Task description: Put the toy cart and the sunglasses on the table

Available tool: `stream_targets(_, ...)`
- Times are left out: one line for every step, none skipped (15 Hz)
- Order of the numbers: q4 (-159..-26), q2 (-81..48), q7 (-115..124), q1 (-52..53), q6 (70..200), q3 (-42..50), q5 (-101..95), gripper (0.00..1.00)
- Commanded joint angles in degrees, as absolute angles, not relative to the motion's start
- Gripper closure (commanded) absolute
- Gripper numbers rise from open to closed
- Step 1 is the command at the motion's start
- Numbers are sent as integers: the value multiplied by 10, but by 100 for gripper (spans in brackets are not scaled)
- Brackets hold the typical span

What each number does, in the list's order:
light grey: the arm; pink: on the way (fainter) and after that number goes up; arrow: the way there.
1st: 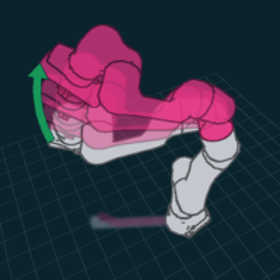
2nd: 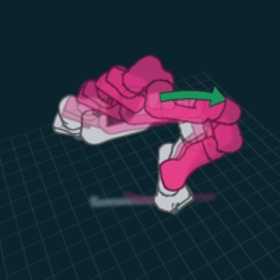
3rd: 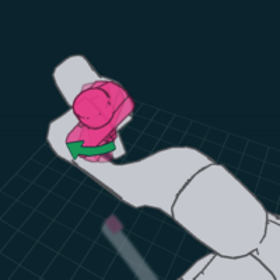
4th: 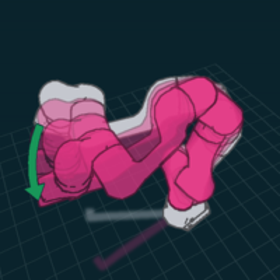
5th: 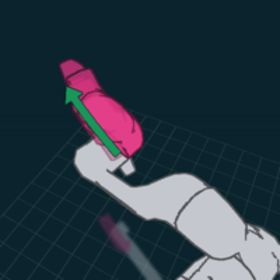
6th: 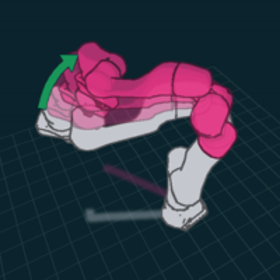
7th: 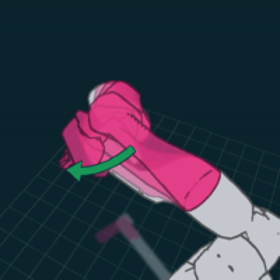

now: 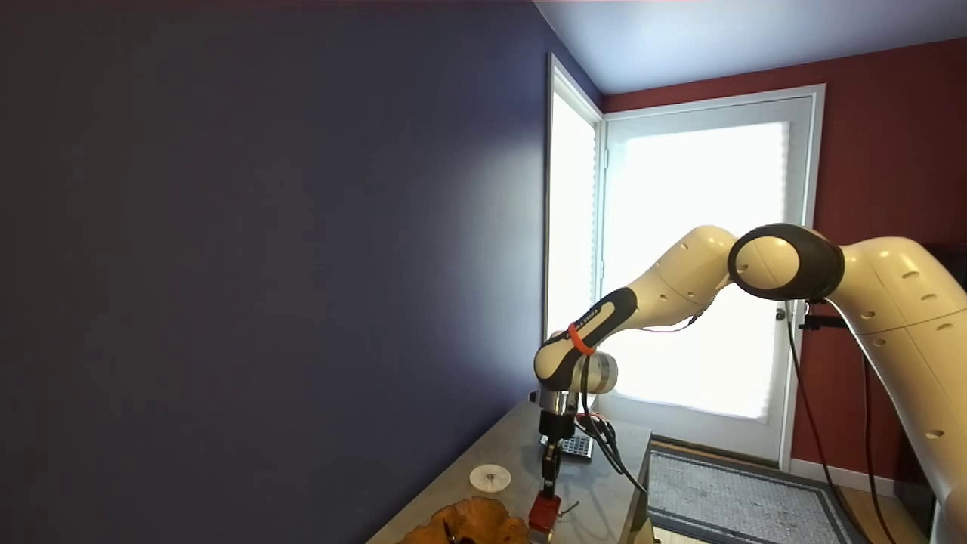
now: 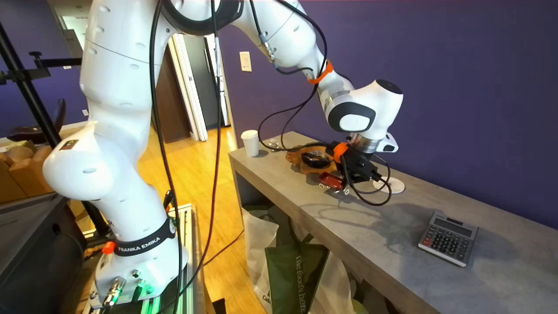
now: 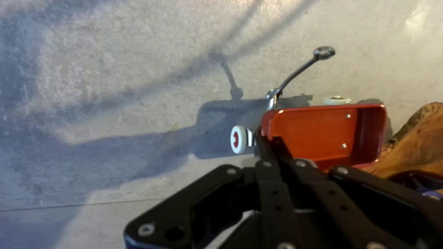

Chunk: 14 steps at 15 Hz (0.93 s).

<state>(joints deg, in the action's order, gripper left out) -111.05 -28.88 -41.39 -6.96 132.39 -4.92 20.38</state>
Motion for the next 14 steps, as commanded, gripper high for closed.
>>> stream_targets(-1087,-314,-389,-83,1336,-62,211,99)
stream_targets(-1085,-317,-385,-84,1340,-63,210,99)
stream_targets(-1084,-319,-379,-84,1342,-61,205,99)
stream_targets(-1082,-321,-374,-84,1342,-59,199,99)
stream_targets(-1081,-322,-370,-84,1344,-58,197,99)
stream_targets(-1080,-323,-366,-85,1344,-58,195,99)
stream_targets(-1079,-323,-362,-84,1344,-57,191,99)
stream_targets(-1079,-323,-359,-85,1344,-57,189,99)
stream_targets(-1078,-323,-356,-84,1342,-56,185,98)
stream_targets(-1078,-322,-354,-85,1340,-56,184,71)
stream_targets(-1077,-320,-354,-85,1339,-56,181,69)
stream_targets(-1078,-317,-356,-85,1341,-57,179,64)
stream_targets(-1078,-312,-362,-86,1343,-59,180,57)
stream_targets(-1078,-307,-370,-88,1343,-64,184,49)
